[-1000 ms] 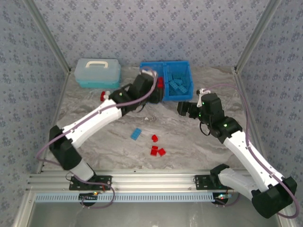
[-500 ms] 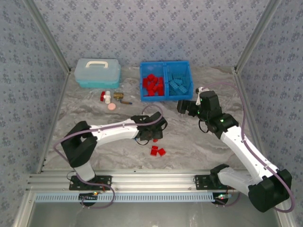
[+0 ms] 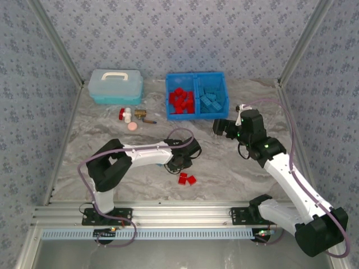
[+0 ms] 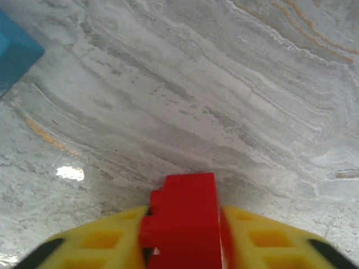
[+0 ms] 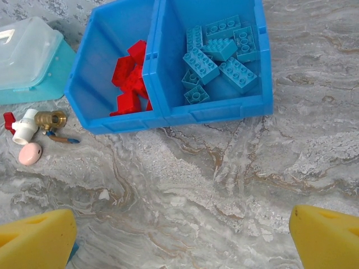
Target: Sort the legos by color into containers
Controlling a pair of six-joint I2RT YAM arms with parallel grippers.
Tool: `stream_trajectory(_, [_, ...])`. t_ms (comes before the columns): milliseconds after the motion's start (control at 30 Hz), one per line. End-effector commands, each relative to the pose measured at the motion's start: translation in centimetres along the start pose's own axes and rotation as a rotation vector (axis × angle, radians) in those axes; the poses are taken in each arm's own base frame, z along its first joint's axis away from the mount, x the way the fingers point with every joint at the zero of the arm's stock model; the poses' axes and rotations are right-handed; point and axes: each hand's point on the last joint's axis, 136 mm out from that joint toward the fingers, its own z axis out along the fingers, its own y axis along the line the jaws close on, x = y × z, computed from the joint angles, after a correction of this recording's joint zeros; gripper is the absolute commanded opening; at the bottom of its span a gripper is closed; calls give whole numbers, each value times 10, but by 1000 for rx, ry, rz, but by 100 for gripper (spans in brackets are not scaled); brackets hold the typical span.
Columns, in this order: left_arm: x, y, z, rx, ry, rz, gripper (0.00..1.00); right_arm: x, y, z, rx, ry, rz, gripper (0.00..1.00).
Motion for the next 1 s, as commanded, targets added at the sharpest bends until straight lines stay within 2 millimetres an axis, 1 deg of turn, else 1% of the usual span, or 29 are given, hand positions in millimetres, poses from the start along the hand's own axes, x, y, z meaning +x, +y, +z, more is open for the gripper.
stream_trajectory(0, [-1, -4, -2, -7, -8, 6, 26, 4, -3, -2, 0, 10, 12, 100])
stream_trajectory(67, [-6, -6, -9, -2, -30, 45, 19, 6, -3, -3, -2, 11, 16, 100])
stream_trajectory(133, [-17, -8, -23, -15, -78, 106, 13, 5, -3, -3, -5, 7, 23, 100])
stream_trajectory(200, [-31, -9, -40, -37, -133, 153, 12, 6, -2, -3, -8, 10, 28, 100])
stream_trajectory(300, [-61, -22, -72, -5, -247, 223, 12, 4, -1, -6, -13, 4, 33, 100])
stream_trajectory(367, [-91, -35, -95, 27, -335, 268, 12, 3, -1, -9, -13, -5, 37, 100])
stream_trajectory(433, [-121, -47, -112, 49, -396, 308, 11, 2, -1, -11, -14, -12, 42, 100])
stream_trajectory(467, [-140, -58, -120, 85, -444, 320, 10, 1, -1, -12, -16, -13, 44, 100])
stream_trajectory(533, [-172, -70, -128, 108, -521, 336, 10, 1, 0, -15, -22, -13, 52, 100])
stream_trajectory(600, [-203, -79, -129, 113, -569, 343, 9, 2, 0, -18, -24, -10, 59, 100])
stream_trajectory(667, [-233, -92, -123, 116, -607, 370, 9, 3, 0, -22, -24, -10, 63, 100])
stream_trajectory(767, [-271, -109, -104, 118, -630, 406, 11, 3, -1, -31, -23, -19, 67, 100])
stream_trajectory(833, [-295, -122, -97, 137, -627, 410, 12, 3, -2, -36, -22, -24, 69, 100])
stream_trajectory(900, [-316, -129, -91, 129, -642, 410, 14, 3, -3, -41, -19, -30, 68, 100])
stream_trajectory(967, [-335, -136, -83, 116, -658, 420, 17, 4, -4, -46, -17, -31, 70, 100])
